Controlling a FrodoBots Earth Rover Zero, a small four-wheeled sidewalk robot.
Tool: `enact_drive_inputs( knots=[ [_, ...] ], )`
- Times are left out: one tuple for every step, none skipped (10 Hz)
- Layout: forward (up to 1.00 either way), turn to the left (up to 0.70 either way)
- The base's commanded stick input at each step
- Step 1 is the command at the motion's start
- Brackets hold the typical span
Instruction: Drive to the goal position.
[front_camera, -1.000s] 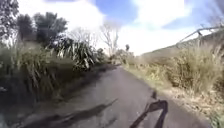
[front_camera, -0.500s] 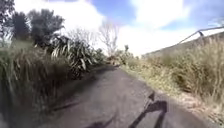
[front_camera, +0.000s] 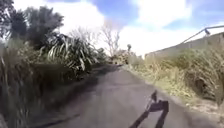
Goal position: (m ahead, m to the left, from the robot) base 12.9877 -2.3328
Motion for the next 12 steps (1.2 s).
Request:
enact_drive_inputs(
  knots=[
    [0.85, 0.00],
    [0.85, 0.00],
    [0.85, 0.00],
    [0.85, 0.00],
    [0.85, 0.00],
    [0.85, 0.00],
    [0.85, 0.00],
    [0.85, 0.00],
    [0.85, 0.00],
    [0.85, 0.00],
    [0.85, 0.00],
    [0.85, 0.00]
  ],
)
